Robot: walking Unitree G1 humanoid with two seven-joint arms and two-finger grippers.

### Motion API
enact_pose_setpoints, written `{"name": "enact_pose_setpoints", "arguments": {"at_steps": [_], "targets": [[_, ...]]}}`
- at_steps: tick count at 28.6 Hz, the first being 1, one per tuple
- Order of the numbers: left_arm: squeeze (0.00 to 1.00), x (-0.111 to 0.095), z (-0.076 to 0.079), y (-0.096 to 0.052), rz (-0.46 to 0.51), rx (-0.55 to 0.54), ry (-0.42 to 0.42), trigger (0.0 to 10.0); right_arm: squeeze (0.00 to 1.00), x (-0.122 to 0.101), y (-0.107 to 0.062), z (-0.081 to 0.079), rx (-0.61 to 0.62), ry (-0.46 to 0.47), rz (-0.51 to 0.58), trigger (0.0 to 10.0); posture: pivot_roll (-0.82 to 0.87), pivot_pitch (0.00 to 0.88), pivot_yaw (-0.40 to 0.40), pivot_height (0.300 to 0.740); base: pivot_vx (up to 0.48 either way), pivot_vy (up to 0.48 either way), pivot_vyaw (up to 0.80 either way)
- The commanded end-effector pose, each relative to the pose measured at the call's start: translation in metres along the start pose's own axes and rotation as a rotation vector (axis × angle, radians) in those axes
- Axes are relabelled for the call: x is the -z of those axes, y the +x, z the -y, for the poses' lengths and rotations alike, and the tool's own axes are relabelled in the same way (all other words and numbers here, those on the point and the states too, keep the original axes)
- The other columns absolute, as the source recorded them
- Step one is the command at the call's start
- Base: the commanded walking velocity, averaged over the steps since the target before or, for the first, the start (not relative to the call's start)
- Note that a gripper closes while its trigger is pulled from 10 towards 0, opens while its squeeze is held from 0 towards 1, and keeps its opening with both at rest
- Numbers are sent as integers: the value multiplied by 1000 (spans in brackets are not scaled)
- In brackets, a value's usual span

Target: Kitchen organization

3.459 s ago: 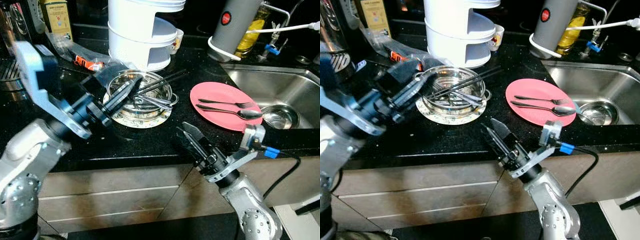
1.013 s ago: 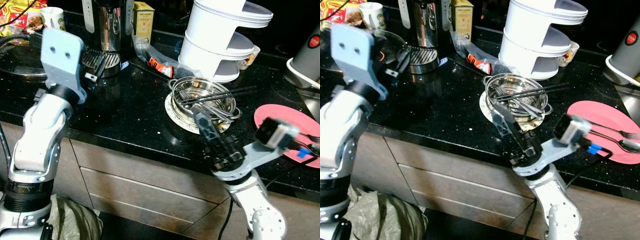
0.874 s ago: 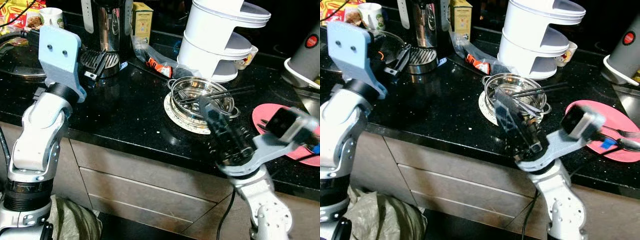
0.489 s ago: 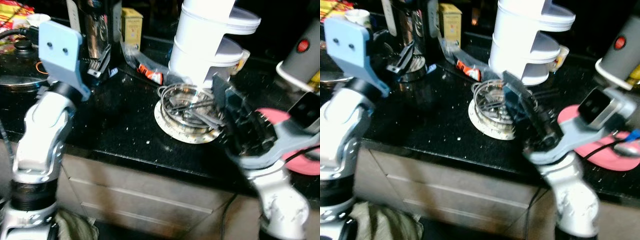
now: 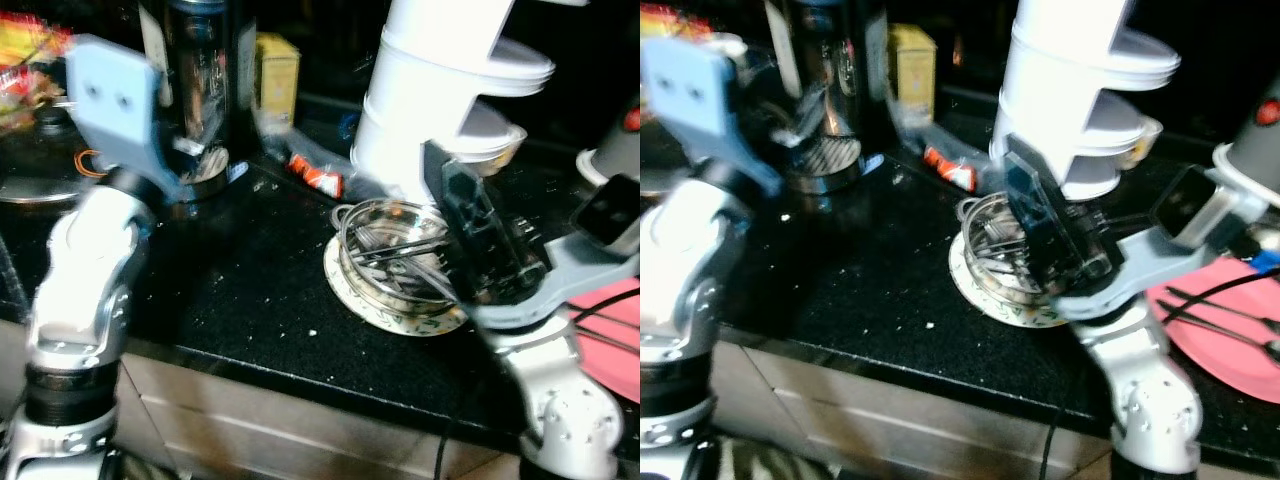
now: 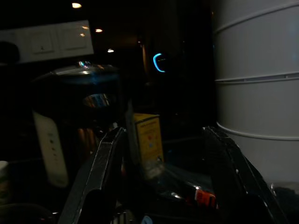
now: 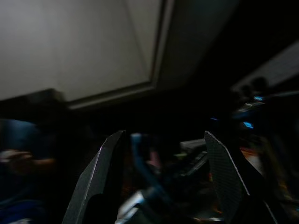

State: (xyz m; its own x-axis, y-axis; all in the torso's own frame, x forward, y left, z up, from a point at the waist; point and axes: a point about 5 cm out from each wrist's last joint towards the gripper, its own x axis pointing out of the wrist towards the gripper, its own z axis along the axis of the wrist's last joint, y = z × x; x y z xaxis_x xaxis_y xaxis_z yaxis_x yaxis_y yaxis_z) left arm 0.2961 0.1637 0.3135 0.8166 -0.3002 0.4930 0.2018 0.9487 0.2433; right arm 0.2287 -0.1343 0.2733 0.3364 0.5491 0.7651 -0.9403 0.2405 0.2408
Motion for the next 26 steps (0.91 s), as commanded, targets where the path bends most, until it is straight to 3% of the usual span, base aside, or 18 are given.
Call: {"name": "enact_pose_setpoints", "arguments": {"at_steps": [1, 6, 10, 15, 16, 17, 20, 23, 24, 26], "targets": [[0, 2, 3, -1, -14, 24, -10, 10000, 0, 0, 0, 4, 38, -22, -10, 10000, 212, 24, -151, 740, 0, 0, 0], [0, 3, 2, 0, -18, 39, -18, 10000, 0, 3, -1, 17, 132, -45, -30, 10000, 208, 24, -150, 740, 0, 0, 0], [0, 9, -10, 4, -45, 34, 27, 10000, 0, 1, -2, 25, 193, -47, -23, 10000, 206, 22, -151, 740, 0, 0, 0], [0, 15, -20, 8, -75, 46, 75, 10000, 0, 1, -3, 26, 199, -56, -32, 10000, 202, 21, -152, 740, 0, 0, -765], [0, 29, -28, 14, -146, 82, 204, 10000, 0, 2, -3, 24, 191, -60, -45, 10000, 195, 19, -154, 740, 0, 0, -800], [0, 33, -33, 16, -171, 92, 268, 10000, 0, 3, -3, 24, 187, -62, -52, 10000, 193, 18, -154, 740, 0, 0, -800], [0, 36, -38, 19, -190, 94, 329, 10000, 0, 3, -3, 23, 185, -65, -56, 10000, 185, 20, -152, 740, 0, 0, -800], [0, 42, -47, 29, -236, 124, 492, 10000, 0, 3, -4, 21, 182, -68, -61, 10000, 180, 23, -151, 740, 0, 0, -800], [0, 42, -47, 29, -236, 124, 492, 10000, 0, 3, -4, 21, 182, -68, -61, 10000, 180, 23, -151, 740, 0, 0, -800], [0, 49, -51, 34, -284, 167, 578, 10000, 0, 3, -4, 20, 183, -74, -69, 10000, 172, 30, -148, 740, 0, 0, -284]]}}
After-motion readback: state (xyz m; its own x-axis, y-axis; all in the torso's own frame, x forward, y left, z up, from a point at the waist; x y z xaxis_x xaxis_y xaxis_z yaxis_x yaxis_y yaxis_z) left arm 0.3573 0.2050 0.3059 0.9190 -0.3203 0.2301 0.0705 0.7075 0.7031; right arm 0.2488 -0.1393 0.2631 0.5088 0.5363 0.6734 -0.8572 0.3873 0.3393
